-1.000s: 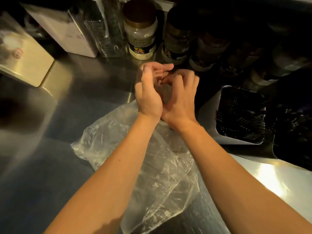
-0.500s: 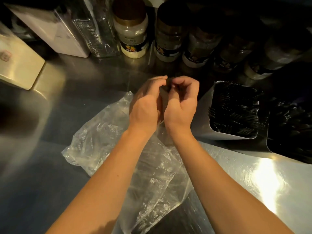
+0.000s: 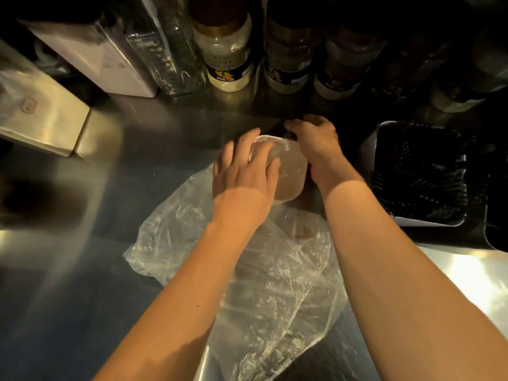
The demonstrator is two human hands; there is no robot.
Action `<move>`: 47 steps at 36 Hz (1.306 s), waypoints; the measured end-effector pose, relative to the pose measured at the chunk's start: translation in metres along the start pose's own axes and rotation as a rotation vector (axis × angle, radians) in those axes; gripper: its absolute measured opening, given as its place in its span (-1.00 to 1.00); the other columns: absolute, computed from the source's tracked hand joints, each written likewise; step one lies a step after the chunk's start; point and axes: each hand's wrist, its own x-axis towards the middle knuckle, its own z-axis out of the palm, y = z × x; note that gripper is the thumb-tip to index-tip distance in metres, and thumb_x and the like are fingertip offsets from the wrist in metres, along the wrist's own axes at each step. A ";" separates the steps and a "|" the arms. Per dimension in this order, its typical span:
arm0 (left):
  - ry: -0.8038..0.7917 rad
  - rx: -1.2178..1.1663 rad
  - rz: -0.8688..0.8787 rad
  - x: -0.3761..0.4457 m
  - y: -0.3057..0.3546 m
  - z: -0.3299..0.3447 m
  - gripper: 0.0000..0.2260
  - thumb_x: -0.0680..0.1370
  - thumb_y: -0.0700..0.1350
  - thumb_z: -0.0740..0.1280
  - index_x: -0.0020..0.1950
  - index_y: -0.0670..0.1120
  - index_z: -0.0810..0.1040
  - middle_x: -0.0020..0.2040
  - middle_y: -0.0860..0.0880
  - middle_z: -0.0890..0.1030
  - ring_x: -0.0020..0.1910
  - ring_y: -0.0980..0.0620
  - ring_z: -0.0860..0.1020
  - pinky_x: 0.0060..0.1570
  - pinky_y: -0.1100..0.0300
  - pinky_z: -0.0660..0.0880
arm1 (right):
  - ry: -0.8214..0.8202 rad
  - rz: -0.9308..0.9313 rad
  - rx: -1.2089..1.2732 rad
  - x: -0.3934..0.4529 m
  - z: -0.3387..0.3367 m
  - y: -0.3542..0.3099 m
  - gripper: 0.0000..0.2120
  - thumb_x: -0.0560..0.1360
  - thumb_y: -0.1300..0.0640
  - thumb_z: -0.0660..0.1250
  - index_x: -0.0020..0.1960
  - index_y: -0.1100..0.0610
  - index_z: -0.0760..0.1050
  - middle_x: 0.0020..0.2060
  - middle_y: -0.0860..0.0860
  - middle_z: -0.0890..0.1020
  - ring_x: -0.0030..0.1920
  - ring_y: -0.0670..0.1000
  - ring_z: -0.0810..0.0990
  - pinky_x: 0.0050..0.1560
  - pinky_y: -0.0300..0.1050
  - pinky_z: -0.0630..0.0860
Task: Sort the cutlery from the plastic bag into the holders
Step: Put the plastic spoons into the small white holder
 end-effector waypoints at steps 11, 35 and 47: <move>0.044 -0.015 -0.090 -0.014 -0.011 0.006 -0.70 0.61 0.05 0.18 0.29 0.00 0.49 0.38 0.04 0.43 0.21 -0.06 0.40 0.17 -0.02 0.33 | 0.282 -0.211 -0.603 0.005 0.004 0.060 -0.71 0.59 0.22 0.20 0.28 0.23 0.51 0.28 0.23 0.51 0.31 0.24 0.48 0.34 0.05 0.39; 0.055 0.012 -0.137 -0.023 -0.005 0.008 -0.66 0.63 0.09 0.13 0.33 0.00 0.46 0.42 0.00 0.41 0.21 -0.11 0.42 0.20 -0.04 0.34 | 0.231 -0.176 -0.662 -0.002 0.000 0.047 -0.49 0.63 0.07 0.26 0.45 0.36 0.32 0.39 0.32 0.41 0.42 0.30 0.38 0.44 0.08 0.30; 0.104 -0.045 -0.184 -0.027 -0.013 0.010 -0.64 0.61 0.11 0.12 0.30 -0.02 0.48 0.38 -0.02 0.44 0.13 -0.15 0.44 0.09 -0.08 0.39 | 0.308 -0.241 -0.825 0.017 0.016 0.062 -0.47 0.67 -0.02 0.11 0.61 -0.01 0.11 0.61 0.25 -0.10 0.59 0.31 -0.17 0.55 0.26 -0.14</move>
